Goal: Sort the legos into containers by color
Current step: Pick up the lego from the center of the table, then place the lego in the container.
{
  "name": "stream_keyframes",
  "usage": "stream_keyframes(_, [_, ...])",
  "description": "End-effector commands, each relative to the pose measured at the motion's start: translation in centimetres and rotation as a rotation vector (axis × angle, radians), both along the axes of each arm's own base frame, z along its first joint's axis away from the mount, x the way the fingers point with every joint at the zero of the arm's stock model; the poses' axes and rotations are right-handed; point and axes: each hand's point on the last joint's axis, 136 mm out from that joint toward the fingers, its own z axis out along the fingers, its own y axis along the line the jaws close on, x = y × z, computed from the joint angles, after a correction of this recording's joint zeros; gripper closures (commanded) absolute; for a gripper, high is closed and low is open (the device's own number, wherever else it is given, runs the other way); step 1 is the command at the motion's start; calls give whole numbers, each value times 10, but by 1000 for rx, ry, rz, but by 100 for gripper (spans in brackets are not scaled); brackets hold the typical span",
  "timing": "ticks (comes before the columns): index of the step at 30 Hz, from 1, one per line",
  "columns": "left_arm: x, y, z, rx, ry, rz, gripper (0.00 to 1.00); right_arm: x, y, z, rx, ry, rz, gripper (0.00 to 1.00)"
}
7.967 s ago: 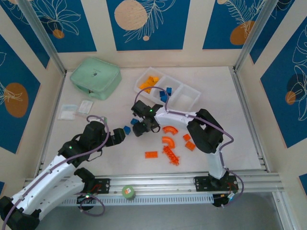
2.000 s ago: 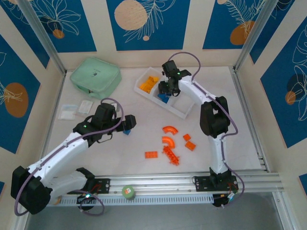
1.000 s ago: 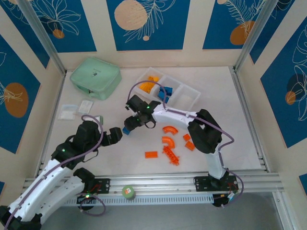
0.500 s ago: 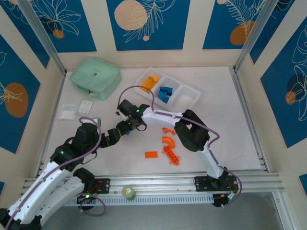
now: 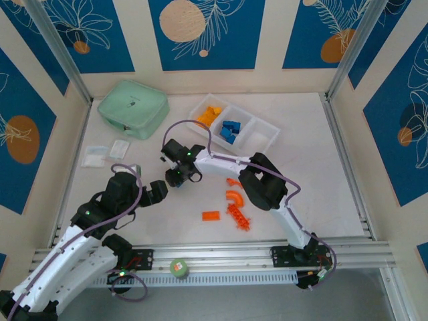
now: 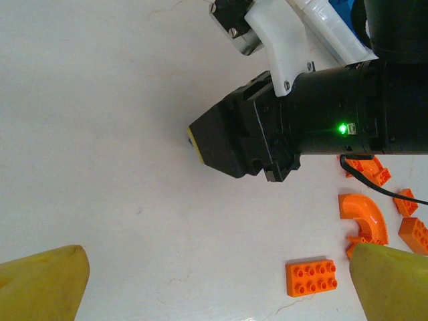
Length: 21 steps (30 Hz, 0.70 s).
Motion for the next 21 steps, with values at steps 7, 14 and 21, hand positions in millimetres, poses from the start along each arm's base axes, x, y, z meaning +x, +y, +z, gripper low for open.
stream_keyframes(7, [5,-1,6,-1,-16,-5,1,0,-13,45,48,-19,-24,74])
stream_keyframes(14, [18,-18,17,-18,-31,-56,1,34,-56,98,97,-79,-153,74])
stream_keyframes(21, [38,-38,22,-29,-31,-108,1,96,-125,127,117,-113,-348,74])
